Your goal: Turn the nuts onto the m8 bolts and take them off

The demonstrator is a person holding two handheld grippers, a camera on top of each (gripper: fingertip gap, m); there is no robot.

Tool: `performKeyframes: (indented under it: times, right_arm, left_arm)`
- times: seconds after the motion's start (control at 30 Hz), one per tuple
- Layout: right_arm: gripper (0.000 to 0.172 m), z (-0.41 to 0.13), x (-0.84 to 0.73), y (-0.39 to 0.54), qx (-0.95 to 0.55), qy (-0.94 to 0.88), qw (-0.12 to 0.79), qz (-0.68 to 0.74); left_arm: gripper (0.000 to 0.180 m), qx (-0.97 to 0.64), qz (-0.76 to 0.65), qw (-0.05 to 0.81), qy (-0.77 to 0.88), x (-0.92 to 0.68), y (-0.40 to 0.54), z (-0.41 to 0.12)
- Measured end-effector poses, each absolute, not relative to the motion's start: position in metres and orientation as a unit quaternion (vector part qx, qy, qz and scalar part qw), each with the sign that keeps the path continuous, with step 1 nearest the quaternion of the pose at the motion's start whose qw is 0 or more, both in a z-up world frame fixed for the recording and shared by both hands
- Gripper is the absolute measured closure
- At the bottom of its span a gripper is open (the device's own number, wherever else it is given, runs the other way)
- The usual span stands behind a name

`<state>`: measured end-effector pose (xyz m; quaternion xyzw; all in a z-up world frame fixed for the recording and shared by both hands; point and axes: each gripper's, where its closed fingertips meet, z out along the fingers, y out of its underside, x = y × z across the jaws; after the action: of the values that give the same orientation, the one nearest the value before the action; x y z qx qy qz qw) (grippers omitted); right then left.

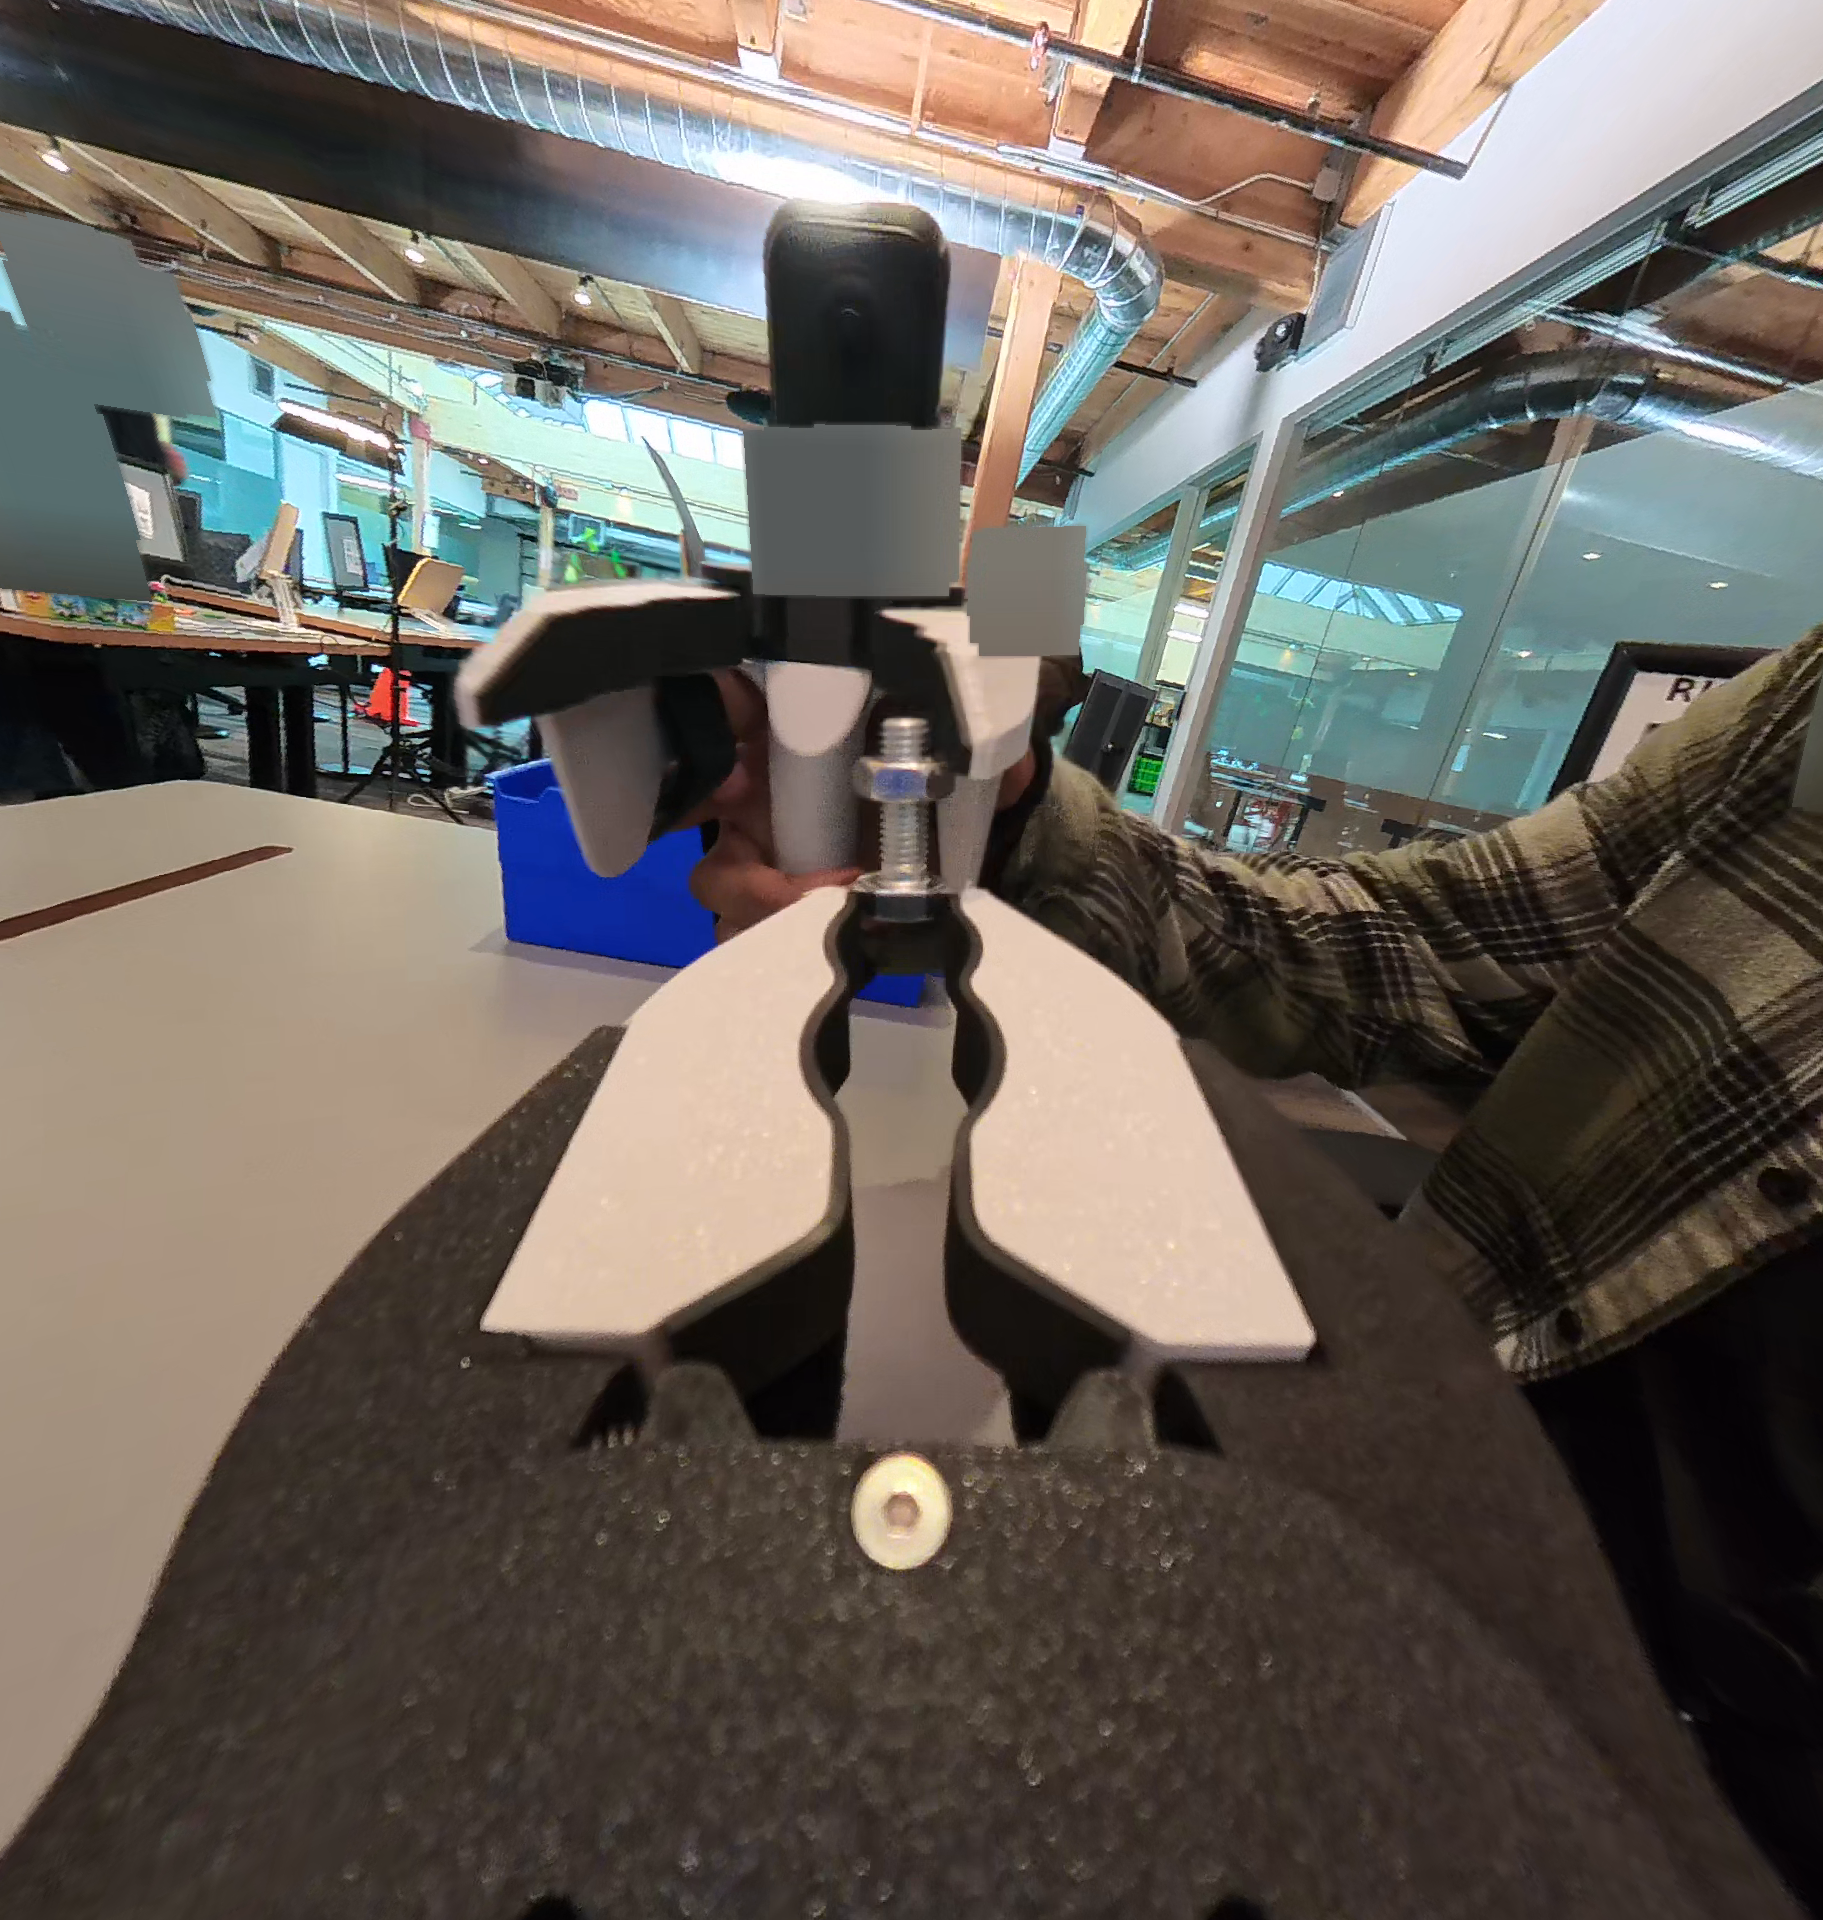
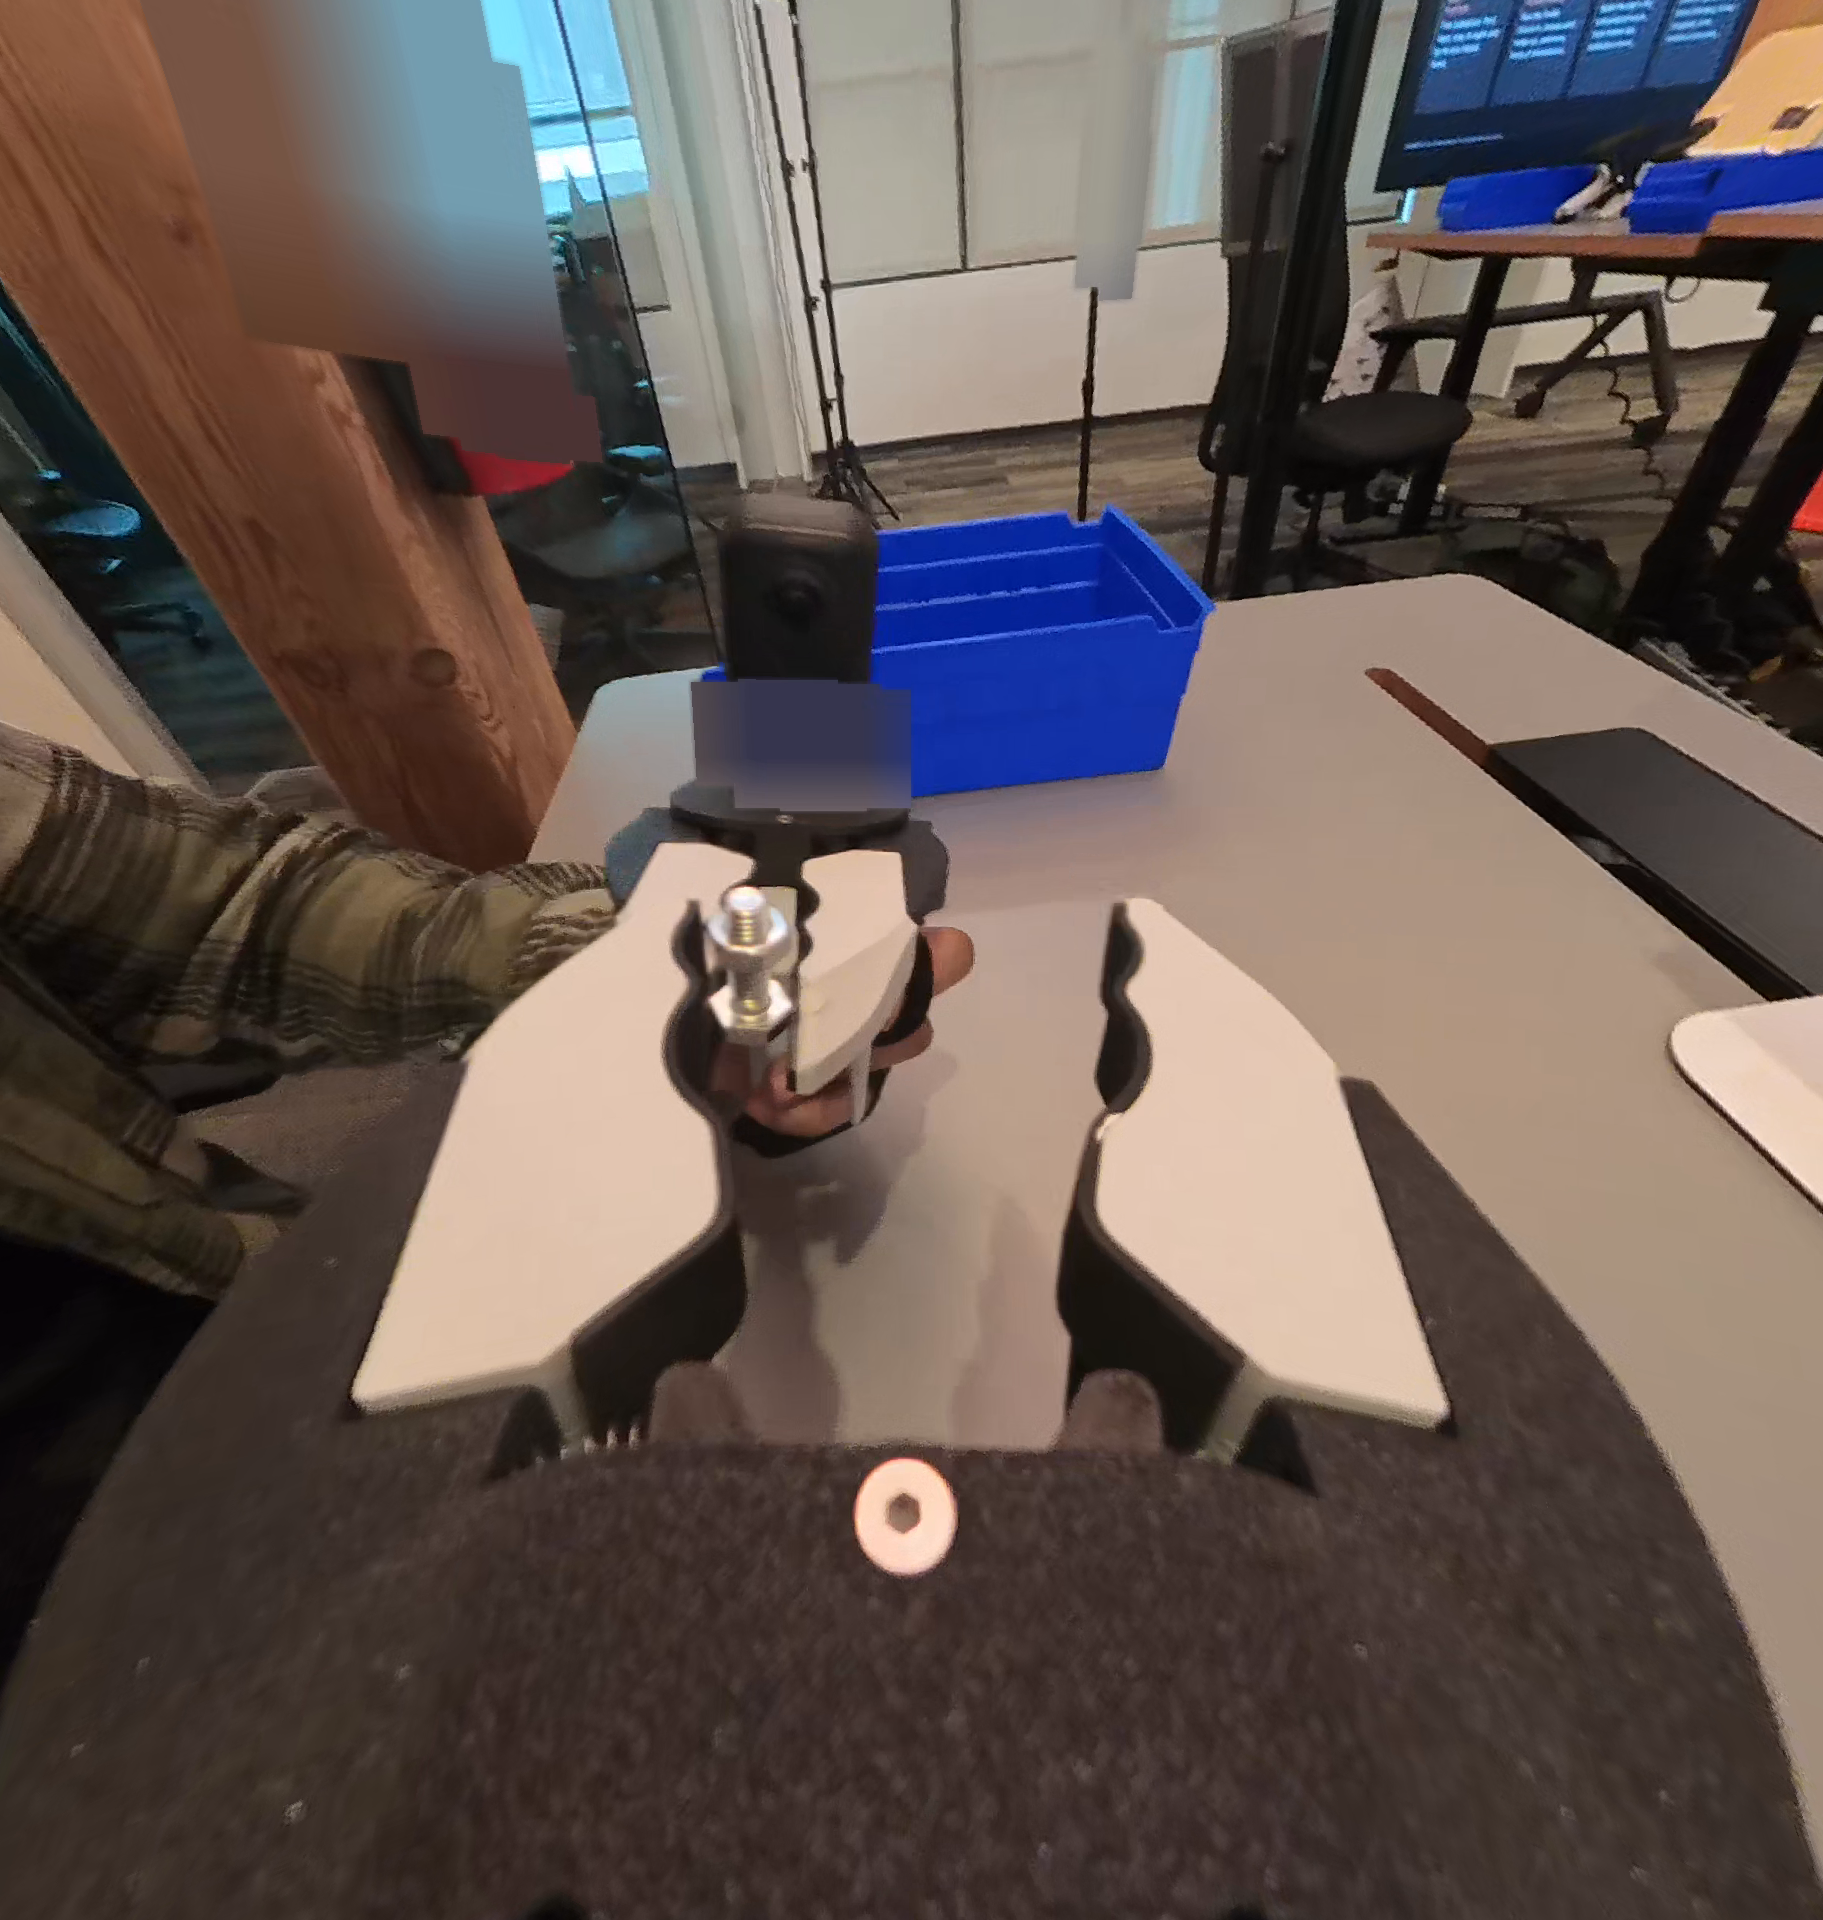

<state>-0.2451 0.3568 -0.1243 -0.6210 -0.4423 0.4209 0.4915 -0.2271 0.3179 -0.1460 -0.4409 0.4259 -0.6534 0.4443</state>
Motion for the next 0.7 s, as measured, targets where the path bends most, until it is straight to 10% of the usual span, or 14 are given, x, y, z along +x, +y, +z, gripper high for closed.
performKeyframes:
  times: [0.7]
  right_arm:
    - [0.102,-0.113,-0.249,0.346,-0.596,-0.453,0.491,0.447]
  left_arm:
    - [0.166,-0.417,-0.675,0.445,0.415,-0.232,0.315,-0.138]
